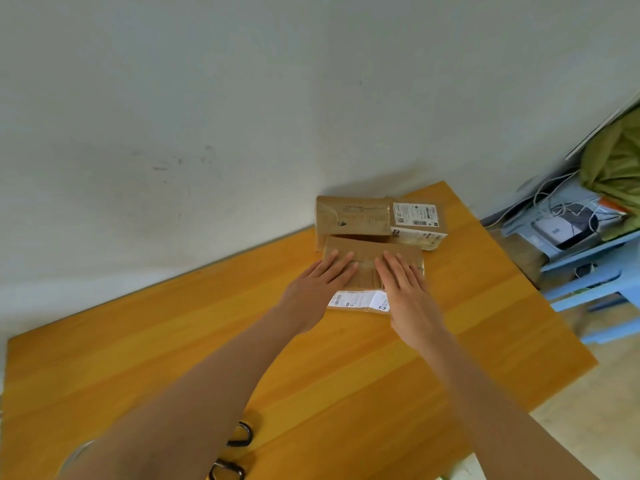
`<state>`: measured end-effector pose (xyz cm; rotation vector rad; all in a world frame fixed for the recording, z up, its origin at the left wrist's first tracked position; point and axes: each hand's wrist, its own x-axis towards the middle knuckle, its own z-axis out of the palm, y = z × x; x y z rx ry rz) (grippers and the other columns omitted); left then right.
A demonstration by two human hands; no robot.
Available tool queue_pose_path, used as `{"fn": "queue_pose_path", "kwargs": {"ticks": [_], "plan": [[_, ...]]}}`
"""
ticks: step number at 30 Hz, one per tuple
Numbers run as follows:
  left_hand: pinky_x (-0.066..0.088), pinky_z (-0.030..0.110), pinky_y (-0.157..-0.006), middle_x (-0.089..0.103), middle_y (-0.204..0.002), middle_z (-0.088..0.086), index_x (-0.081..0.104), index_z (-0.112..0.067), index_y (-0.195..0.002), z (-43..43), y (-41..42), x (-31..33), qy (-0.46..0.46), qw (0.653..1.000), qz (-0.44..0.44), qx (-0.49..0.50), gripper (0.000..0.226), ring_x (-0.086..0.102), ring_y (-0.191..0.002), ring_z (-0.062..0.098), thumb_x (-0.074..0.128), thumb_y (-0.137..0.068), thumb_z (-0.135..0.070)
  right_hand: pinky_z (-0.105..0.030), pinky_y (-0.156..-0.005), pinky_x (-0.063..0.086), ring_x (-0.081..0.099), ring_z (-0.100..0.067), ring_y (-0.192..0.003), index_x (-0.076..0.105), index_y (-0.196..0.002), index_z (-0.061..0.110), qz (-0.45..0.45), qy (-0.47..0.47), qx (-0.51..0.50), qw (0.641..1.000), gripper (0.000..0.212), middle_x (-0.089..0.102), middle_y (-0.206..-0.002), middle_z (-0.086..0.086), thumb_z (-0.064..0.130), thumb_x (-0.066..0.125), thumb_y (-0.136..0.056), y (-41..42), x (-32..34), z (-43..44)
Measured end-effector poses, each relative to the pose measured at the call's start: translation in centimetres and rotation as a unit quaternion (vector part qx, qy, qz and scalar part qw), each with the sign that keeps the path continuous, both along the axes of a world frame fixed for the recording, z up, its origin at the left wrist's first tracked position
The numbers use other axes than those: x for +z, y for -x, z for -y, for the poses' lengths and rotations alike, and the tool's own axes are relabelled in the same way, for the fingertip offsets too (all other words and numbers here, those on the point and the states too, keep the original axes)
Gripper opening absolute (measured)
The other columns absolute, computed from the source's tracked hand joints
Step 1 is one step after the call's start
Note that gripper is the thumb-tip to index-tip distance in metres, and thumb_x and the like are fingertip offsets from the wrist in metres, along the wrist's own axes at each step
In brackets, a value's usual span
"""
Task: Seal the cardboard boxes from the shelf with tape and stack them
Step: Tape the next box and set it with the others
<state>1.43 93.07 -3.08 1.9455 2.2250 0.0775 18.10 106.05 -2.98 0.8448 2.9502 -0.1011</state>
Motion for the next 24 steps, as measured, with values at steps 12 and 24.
{"fn": "queue_pose_path", "kwargs": {"ticks": [12, 24], "plan": [[0.006, 0.036, -0.118, -0.029, -0.152, -0.006, -0.014, -0.032, -0.149, -2.5, -0.9, 0.8, -0.016, 1.000, 0.010, 0.025, 0.078, -0.019, -0.143, 0.016, 0.043, -0.100, -0.010, -0.041, -0.122, 0.012, 0.015, -0.025, -0.148, 0.010, -0.154, 0.015, 0.005, 0.003, -0.026, 1.000, 0.089, 0.008, -0.162, -0.010, 0.014, 0.068, -0.087, -0.4, 1.6, -2.3], [0.011, 0.035, -0.120, -0.016, -0.159, 0.000, 0.002, -0.025, -0.153, 10.0, -1.9, 8.3, -0.072, 0.995, -0.001, 0.063, 0.058, -0.005, -0.148, 0.019, 0.032, -0.103, -0.027, -0.036, -0.116, 0.027, 0.027, -0.025, -0.144, 0.010, -0.154, 0.017, -0.061, -0.003, -0.062, 0.996, 0.079, 0.015, -0.161, -0.010, 0.014, 0.060, -0.093, -2.4, 7.4, 10.4]]}}
